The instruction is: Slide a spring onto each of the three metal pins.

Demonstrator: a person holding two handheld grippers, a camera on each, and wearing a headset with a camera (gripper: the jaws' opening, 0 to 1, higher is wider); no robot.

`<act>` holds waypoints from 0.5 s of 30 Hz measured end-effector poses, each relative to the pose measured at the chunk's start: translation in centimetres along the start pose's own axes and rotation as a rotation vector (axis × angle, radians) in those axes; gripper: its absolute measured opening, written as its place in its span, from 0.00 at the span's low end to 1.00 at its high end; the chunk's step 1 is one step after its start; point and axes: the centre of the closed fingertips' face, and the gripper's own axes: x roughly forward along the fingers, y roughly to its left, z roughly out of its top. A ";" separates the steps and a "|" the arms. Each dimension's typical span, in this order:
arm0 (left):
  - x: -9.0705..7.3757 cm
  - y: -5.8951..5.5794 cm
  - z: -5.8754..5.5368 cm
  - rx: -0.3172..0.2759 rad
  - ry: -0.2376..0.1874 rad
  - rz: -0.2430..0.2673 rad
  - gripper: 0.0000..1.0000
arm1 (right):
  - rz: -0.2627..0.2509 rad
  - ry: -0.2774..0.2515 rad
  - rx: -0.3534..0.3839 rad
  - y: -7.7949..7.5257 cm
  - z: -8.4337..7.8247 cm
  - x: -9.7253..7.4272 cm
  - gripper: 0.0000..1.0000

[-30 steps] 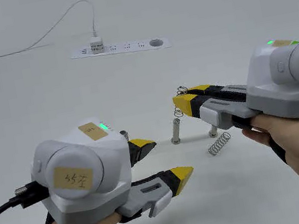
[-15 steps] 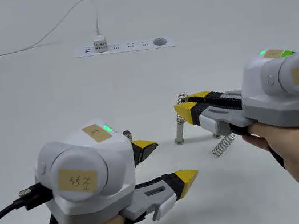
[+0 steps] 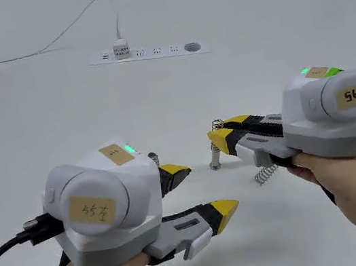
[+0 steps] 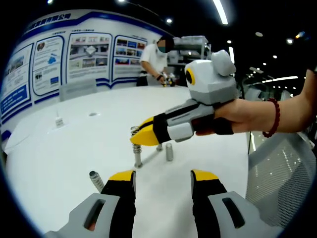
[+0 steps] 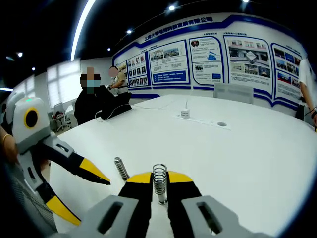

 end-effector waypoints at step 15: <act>0.0 0.0 -0.2 -0.003 0.008 0.001 0.45 | -0.006 0.043 0.019 -0.1 -1.5 0.6 0.11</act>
